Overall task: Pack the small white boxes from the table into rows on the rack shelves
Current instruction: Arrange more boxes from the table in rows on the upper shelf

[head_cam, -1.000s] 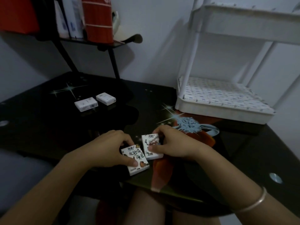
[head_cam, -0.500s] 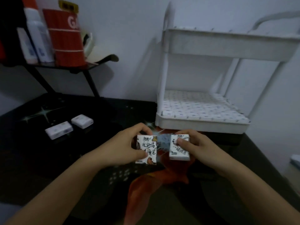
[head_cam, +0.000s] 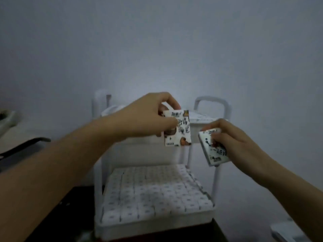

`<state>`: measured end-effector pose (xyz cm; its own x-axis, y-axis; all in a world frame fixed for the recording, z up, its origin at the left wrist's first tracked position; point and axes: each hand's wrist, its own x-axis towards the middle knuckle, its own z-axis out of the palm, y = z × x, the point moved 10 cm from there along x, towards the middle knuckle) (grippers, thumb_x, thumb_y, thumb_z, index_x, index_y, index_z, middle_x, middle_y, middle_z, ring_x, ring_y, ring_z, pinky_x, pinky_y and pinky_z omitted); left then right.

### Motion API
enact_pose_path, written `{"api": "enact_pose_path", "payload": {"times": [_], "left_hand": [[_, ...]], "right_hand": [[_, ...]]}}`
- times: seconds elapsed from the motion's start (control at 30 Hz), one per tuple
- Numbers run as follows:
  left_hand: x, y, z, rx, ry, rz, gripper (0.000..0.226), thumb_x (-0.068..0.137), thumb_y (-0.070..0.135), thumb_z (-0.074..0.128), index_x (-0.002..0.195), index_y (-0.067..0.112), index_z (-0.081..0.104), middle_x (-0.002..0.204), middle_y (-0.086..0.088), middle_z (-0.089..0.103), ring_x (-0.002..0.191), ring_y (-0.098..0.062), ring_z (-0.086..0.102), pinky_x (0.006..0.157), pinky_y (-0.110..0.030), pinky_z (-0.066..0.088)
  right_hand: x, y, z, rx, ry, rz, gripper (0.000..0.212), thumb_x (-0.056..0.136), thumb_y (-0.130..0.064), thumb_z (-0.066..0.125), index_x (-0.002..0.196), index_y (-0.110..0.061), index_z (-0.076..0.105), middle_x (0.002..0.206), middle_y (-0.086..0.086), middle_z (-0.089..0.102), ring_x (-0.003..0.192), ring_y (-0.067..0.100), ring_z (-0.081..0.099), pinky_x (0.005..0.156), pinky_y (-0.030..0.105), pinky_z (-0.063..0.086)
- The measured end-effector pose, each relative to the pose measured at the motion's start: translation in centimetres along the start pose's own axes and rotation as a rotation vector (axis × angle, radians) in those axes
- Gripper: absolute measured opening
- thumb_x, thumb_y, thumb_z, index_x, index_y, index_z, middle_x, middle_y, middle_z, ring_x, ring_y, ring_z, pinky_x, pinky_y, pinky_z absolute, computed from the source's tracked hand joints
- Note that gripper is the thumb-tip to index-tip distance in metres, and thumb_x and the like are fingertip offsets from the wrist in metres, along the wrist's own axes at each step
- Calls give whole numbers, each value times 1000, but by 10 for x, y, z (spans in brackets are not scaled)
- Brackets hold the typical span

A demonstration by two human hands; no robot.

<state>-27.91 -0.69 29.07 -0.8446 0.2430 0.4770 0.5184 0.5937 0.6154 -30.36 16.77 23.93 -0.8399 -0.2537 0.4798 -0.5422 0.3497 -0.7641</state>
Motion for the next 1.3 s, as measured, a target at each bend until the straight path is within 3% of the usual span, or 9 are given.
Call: {"api": "enact_pose_path", "payload": {"times": [0.37, 0.53, 0.63, 0.77, 0.9, 1.0, 1.17, 1.23, 1.3], "left_hand": [[189, -26, -35, 287, 186, -106, 32, 79, 7, 75, 107, 12, 62, 99, -7, 59, 79, -25, 71, 69, -37, 61], [240, -60, -30, 482, 192, -187, 32, 88, 20, 62, 117, 9, 62, 101, -7, 62, 74, -25, 72, 66, -34, 61], [258, -73, -29, 562, 220, -191, 25, 87, 27, 61, 107, 12, 65, 84, -4, 68, 61, -18, 70, 54, -26, 58], [270, -98, -7, 718, 134, -169, 23, 86, 28, 61, 101, 13, 68, 88, -4, 70, 71, -18, 69, 64, -29, 60], [265, -116, 9, 518, -89, -264, 22, 90, 26, 56, 94, 7, 67, 92, -7, 72, 74, -19, 68, 61, -27, 55], [247, -120, 20, 204, -275, -407, 23, 87, 14, 38, 95, 3, 57, 97, -13, 65, 71, -21, 60, 63, -28, 44], [232, -121, 28, 213, -416, -406, 41, 87, -19, 38, 122, -9, 56, 118, -15, 63, 91, -16, 63, 73, -22, 49], [229, -119, 28, 148, -443, -407, 36, 90, -13, 50, 124, -6, 58, 103, -10, 67, 86, -13, 63, 74, -20, 50], [228, -119, 23, 130, -419, -407, 31, 90, -2, 60, 121, -1, 62, 89, -2, 66, 76, -9, 60, 68, -19, 50]], "right_hand": [[172, -50, -40, -583, 110, -91, 29, 97, -21, 34, 106, -17, 61, 99, 1, 58, 84, 19, 55, 67, 33, 44], [256, 1, -2, -931, -117, 144, 32, 101, -25, 33, 82, -9, 55, 89, 8, 56, 71, 19, 54, 60, 28, 41], [288, 29, 19, -1092, -184, 183, 31, 101, -30, 37, 108, -8, 58, 99, 7, 58, 87, 23, 56, 76, 30, 44], [307, 61, 31, -1197, -262, 223, 31, 101, -31, 37, 116, -12, 56, 99, 6, 55, 86, 21, 51, 82, 33, 43], [310, 83, 44, -1136, -367, 246, 36, 102, -32, 36, 125, -10, 52, 117, 8, 56, 98, 24, 54, 95, 37, 44], [309, 87, 49, -1055, -408, 265, 24, 98, -32, 47, 98, -11, 58, 106, 10, 60, 91, 23, 59, 88, 36, 47], [303, 82, 57, -1037, -467, 219, 17, 97, -24, 51, 104, -9, 54, 100, 9, 57, 86, 23, 57, 85, 35, 47], [295, 78, 59, -1047, -510, 203, 23, 98, -22, 52, 114, -6, 56, 84, 5, 54, 69, 17, 53, 69, 30, 44], [291, 71, 59, -1094, -524, 168, 33, 98, -24, 51, 125, -4, 52, 90, 5, 57, 69, 16, 50, 73, 28, 42]]}}
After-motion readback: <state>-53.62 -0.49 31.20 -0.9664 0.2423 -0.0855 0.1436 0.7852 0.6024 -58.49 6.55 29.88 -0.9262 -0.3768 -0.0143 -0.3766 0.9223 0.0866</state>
